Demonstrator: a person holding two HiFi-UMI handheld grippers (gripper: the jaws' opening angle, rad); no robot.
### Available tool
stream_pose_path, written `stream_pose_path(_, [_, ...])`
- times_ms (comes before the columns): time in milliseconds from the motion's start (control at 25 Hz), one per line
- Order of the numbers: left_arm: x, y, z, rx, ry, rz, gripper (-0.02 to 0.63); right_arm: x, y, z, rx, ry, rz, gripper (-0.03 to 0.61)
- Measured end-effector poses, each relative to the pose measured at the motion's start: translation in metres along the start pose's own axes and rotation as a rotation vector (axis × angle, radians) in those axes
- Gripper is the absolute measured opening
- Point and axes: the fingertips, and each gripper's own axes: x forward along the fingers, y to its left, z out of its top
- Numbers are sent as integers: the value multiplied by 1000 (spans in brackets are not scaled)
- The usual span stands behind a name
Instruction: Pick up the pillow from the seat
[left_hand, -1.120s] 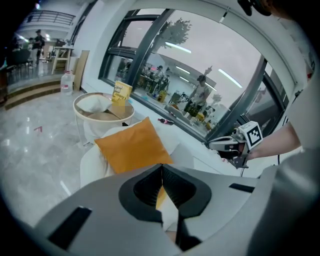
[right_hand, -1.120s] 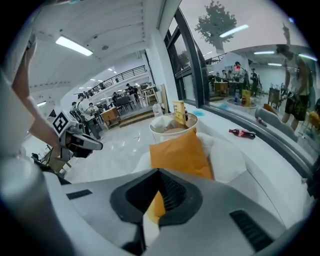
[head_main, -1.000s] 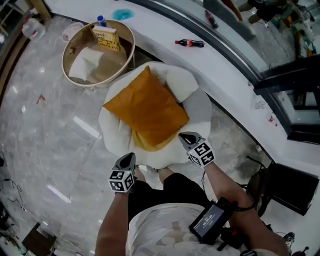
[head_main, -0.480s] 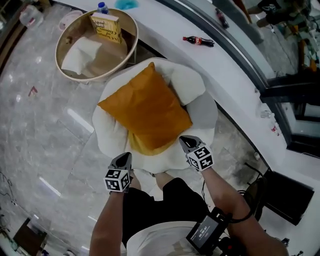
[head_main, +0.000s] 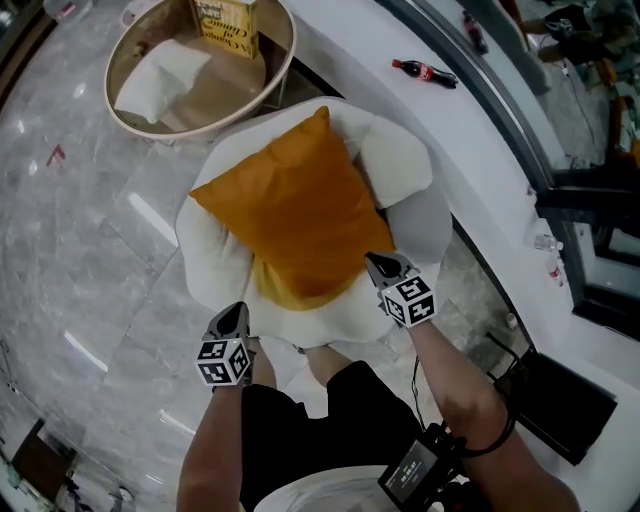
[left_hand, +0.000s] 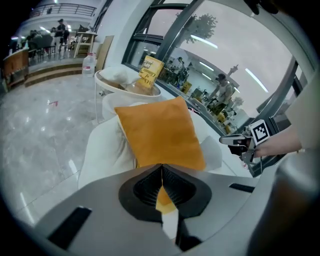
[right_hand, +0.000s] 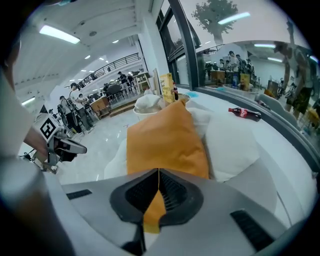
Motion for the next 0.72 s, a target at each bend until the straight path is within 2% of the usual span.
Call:
stream_pose_path(120, [16,9,5,18,-5,20,12,14,-15,9,33,-20,-13,15])
stream_pose_path(280, [42,8,10,40,0,39,11,33,-24,9,24,-7,-12,15])
stream_pose_path(480, [72,5,22,-16,-38,-21,12,57,-25,4,-4,34,19,18])
stream_pose_path(560, [83,9,22,-36,-41,-30,12,65,-30,5,-12,38,11,46])
stream_pose_path(640, [95,12,19,-49,-34,-30,14,72,-39,6,-14,40,-2,111])
stream_pose_path(720, [106,14,17,-55,-27,-28,48,79,-49,7,-18,43,-13,149])
